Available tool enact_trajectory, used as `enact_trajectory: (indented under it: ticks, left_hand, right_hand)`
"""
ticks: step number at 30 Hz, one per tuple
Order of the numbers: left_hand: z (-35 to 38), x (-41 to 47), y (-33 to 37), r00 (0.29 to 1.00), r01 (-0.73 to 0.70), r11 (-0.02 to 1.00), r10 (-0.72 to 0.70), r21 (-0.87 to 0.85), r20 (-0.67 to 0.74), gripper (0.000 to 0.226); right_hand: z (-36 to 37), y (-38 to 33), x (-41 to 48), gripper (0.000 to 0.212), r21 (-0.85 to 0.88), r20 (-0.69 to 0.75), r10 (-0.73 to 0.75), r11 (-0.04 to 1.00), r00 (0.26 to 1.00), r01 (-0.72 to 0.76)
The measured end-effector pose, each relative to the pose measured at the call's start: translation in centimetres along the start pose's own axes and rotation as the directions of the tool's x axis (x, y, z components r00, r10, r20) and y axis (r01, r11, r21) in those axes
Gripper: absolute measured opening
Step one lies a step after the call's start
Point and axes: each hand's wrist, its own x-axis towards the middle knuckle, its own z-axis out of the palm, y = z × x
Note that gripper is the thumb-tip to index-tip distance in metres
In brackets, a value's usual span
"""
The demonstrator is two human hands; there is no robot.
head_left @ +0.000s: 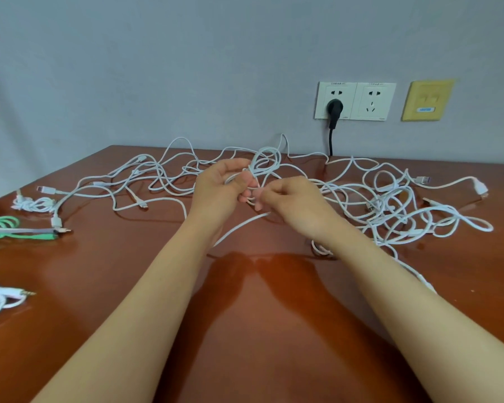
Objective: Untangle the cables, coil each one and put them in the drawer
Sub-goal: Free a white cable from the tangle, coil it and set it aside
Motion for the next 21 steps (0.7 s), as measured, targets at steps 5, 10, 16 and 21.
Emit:
enact_trajectory:
  ticks: [5,10,16,21]
  left_hand:
    - [-0.5,0.8,-1.0,0.996,-0.051,0.94,0.075,0.338,-0.057,0.016]
    - [-0.5,0.2,-0.6,0.992,-0.112,0.822,0.129,0.559,0.008,0.015]
    - [-0.1,-0.5,-0.3,0.977,-0.184,0.82,0.091,0.543,0.194,0.034]
    - [0.2,-0.4,-0.4,0.953,-0.206,0.85,0.062,0.486,0.297,0.027]
  right_hand:
    - [0.0,-1.4,-0.9,0.027,-0.676,0.04,-0.28,0.699,0.959,0.232]
    - [-0.5,-0.8,-0.9,0.025,-0.698,0.034,-0.42,0.64,0.907,0.323]
    - [-1.4,-0.4,-0.9,0.02,-0.667,-0.055,-0.344,0.712,0.937,0.222]
    - [-1.5,0.3,-0.6,0.016,-0.469,-0.192,-0.305,0.864,0.933,0.186]
